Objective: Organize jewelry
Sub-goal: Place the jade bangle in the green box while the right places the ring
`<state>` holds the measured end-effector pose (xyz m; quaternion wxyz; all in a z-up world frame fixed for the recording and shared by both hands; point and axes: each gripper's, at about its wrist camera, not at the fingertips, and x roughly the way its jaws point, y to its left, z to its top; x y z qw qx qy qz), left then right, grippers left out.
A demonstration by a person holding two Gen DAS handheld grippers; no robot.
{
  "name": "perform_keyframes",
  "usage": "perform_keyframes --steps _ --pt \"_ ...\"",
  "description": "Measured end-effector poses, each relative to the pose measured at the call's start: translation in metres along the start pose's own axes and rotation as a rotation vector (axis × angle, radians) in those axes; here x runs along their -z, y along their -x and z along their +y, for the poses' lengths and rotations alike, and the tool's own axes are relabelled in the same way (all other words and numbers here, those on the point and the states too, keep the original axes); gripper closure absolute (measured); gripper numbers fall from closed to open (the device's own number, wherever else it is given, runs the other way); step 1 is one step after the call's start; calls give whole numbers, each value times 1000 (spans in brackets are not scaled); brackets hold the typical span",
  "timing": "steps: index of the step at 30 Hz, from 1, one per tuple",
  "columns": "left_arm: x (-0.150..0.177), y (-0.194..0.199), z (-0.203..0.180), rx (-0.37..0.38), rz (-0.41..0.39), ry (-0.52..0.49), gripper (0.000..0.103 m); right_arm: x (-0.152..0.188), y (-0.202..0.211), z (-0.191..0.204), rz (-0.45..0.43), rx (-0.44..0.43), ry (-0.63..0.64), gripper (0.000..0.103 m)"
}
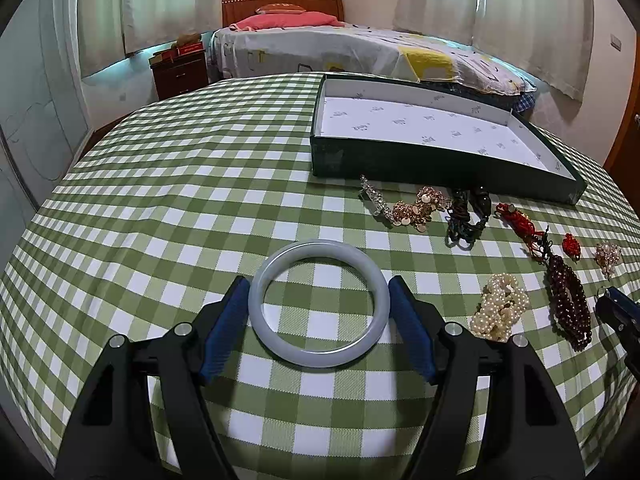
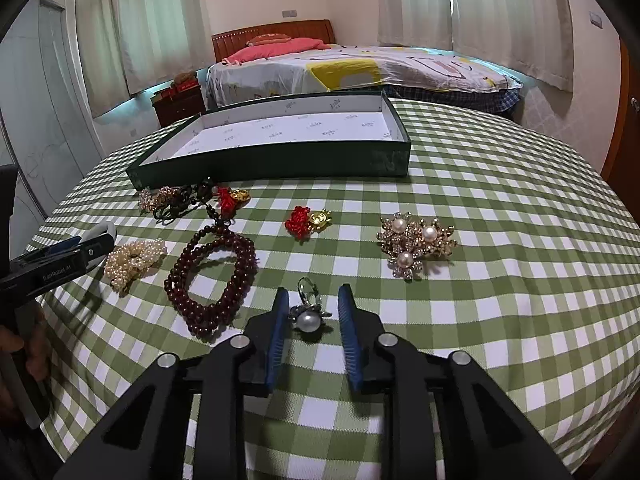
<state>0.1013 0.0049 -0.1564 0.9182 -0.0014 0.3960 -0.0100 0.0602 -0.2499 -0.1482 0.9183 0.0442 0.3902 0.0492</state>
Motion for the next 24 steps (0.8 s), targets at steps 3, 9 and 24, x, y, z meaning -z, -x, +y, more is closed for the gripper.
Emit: perform_keyframes --steps 3,9,24 --pt "0 2 0 -1 -3 3 34 1 0 2 2 2 5 81" --pt "0 9 0 -8 -22 1 34 0 3 3 -5 -4 4 81" --pt "-20 28 -7 14 -73 1 34 -26 10 6 -65 -43 -20 81"
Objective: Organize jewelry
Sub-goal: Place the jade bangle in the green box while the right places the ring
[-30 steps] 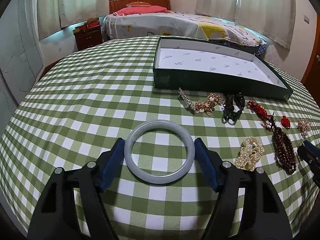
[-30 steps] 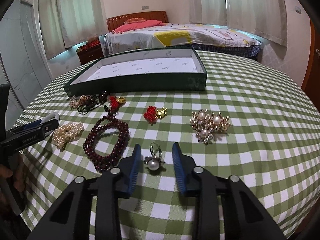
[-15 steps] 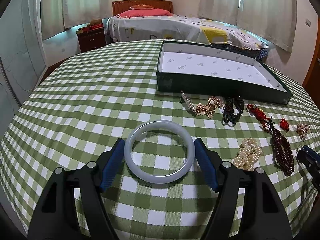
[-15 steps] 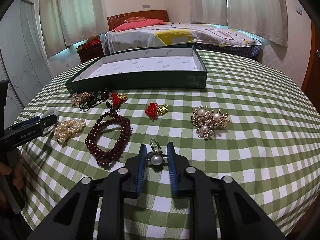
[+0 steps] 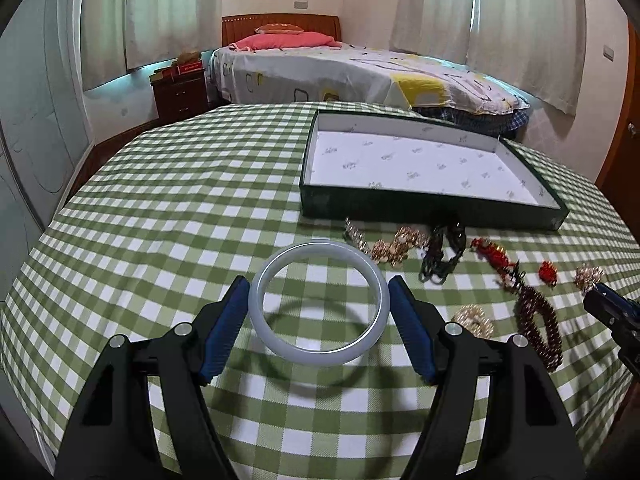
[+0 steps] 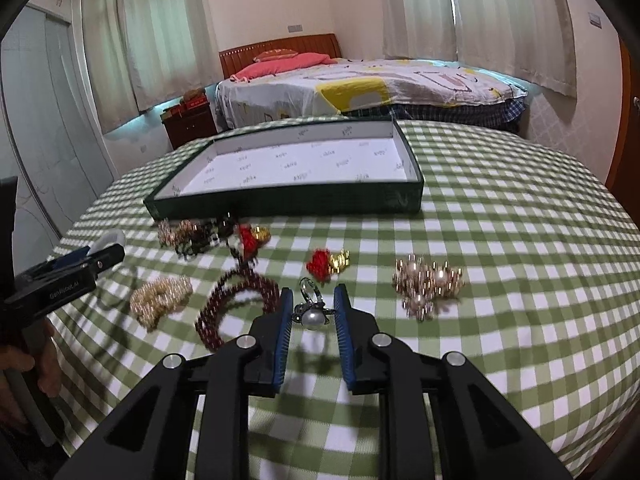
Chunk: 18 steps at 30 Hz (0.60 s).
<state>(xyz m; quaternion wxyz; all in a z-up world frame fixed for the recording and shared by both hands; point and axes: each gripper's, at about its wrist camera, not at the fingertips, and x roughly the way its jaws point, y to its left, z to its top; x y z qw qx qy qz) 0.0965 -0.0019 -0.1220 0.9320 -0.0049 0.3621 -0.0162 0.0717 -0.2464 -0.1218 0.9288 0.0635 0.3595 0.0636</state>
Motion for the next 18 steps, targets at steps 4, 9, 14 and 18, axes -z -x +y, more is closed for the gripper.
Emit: perform_keyframes --steps 4,9,14,18 --pt "-16 0 -4 4 -19 -9 34 -17 2 -2 -40 -7 -10 81" --pt "-40 -5 -10 20 -40 -10 34 -52 -5 -8 -104 -6 -17 81" --pt "-72 -20 -21 31 -80 -33 34 -80 -25 -15 -129 -5 -22 81" --pt "-94 -46 -34 41 -86 -57 34 -96 -49 -21 -115 5 -27 81"
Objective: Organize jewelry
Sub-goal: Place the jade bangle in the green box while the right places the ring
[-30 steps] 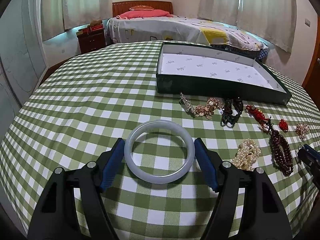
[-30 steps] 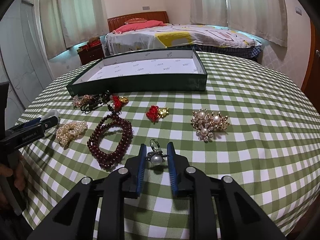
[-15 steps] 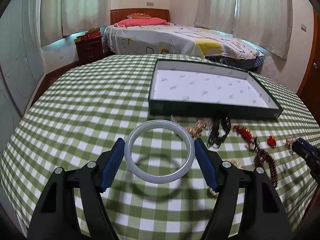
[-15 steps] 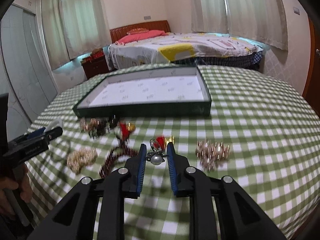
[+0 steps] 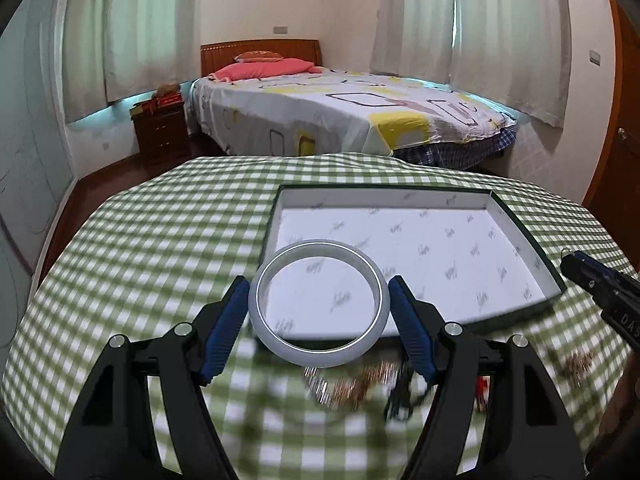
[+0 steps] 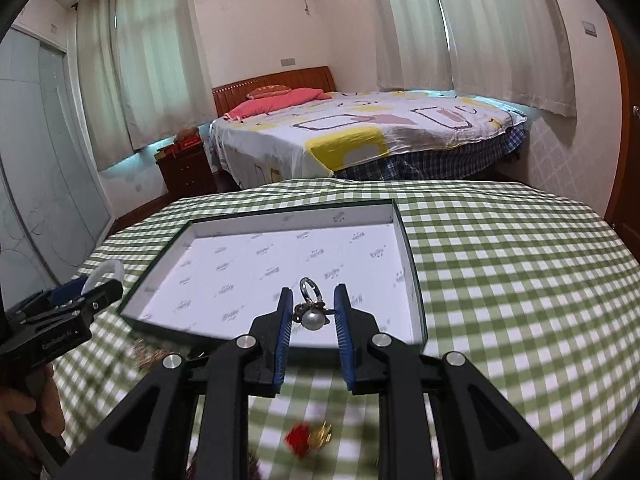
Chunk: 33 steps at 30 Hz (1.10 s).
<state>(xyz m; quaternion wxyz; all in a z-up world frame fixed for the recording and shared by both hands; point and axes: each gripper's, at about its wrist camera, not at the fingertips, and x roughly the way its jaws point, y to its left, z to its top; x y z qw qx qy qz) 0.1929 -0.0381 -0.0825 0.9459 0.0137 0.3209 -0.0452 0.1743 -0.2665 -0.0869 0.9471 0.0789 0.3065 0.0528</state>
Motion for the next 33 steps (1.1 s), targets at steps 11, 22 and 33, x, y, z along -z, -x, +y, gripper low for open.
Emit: perform_keyframes --steps 11,22,33 --pt "-5 -88 -5 26 152 2 34 2 -65 -23 152 58 -11 81" --pt "2 -107 -10 54 219 -34 34 0 -80 -29 225 87 -5 81" --pt "0 -106 -16 63 208 -67 28 0 -77 -27 207 80 8 61"
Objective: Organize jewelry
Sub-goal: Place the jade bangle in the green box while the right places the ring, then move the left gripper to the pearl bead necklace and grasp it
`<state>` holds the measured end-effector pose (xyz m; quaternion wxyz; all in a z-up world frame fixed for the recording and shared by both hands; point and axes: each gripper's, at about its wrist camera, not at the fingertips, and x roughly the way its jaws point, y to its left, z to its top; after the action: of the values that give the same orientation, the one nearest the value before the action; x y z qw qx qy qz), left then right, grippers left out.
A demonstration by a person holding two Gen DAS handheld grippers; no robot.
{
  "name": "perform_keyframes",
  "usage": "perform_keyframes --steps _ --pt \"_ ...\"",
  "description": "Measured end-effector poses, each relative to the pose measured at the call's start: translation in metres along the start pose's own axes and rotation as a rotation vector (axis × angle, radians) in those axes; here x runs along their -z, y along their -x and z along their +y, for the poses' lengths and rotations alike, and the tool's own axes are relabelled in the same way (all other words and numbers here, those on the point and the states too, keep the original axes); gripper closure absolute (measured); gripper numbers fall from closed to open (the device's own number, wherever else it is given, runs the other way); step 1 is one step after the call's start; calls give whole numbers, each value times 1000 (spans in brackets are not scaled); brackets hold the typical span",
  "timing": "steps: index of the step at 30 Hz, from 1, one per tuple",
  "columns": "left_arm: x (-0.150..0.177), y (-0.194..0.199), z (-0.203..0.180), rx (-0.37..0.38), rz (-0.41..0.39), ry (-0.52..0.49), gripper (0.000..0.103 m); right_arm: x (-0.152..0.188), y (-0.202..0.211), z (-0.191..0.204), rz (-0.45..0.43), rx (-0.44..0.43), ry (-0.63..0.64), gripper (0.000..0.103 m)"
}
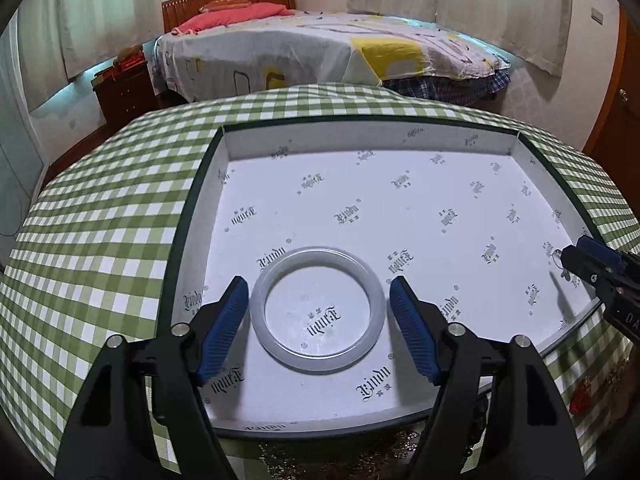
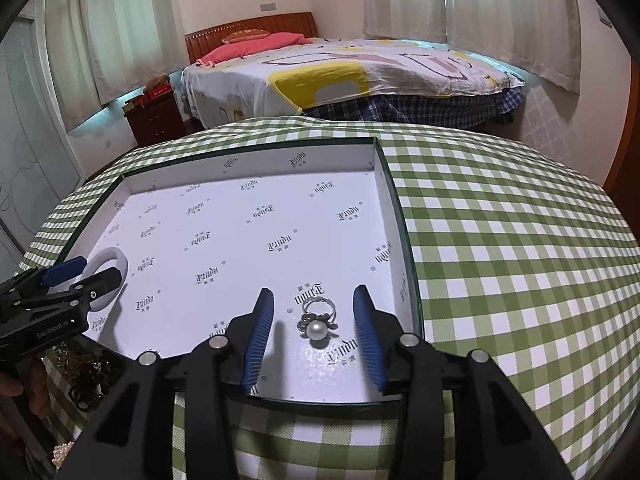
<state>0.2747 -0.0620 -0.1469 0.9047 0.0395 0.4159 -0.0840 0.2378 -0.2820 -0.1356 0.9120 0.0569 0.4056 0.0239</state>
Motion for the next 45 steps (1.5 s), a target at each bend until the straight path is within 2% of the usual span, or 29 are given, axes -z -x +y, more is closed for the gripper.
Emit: perform_keyframes --steps 1,12,17,21,33,45 --pt "0 2 -1 -5 -9 -4 25 0 1 -1 -2 -3 -2 61" --pt "2 21 -5 -7 -64 -11 25 7 24 2 -65 11 -1 61" --pt "8 46 -4 -23 -122 3 17 11 38 5 -87 6 -6 61" --pt "16 65 -3 -30 -156 18 16 16 47 10 -102 9 0 58" --pt "50 113 4 -51 -211 58 15 46 79 15 -143 20 -6 48" --pt "101 145 10 -82 -235 80 15 77 107 23 -187 12 21 46"
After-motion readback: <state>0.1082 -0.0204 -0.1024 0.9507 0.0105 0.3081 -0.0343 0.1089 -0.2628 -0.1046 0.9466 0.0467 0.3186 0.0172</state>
